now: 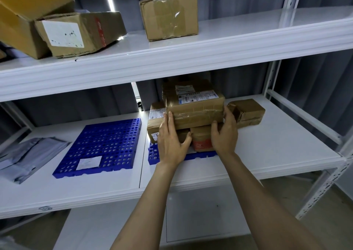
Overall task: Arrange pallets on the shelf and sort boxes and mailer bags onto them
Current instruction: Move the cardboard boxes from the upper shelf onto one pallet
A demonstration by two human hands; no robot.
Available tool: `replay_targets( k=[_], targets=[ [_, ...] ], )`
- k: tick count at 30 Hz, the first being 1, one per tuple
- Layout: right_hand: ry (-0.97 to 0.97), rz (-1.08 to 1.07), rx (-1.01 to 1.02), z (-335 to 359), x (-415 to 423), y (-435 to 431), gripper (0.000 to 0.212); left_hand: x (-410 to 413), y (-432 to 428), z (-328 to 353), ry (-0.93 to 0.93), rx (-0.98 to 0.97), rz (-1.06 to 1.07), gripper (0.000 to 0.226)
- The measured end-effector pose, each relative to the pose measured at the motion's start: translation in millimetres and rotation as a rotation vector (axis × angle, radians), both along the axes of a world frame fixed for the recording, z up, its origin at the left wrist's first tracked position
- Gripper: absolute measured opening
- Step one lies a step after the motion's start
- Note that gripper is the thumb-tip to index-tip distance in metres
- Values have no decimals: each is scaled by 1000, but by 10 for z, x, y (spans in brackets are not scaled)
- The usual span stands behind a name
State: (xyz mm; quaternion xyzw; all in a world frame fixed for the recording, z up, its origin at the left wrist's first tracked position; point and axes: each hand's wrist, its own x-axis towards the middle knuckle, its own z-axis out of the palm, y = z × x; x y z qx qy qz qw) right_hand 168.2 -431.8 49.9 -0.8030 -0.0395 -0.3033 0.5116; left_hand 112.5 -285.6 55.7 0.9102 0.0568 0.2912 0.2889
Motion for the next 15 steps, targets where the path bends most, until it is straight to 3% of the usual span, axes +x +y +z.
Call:
replay_targets(
  k=[15],
  targets=[
    [-225, -47, -207, 195, -795, 620, 56, -621, 512, 193, -116, 167, -12, 81]
  ],
)
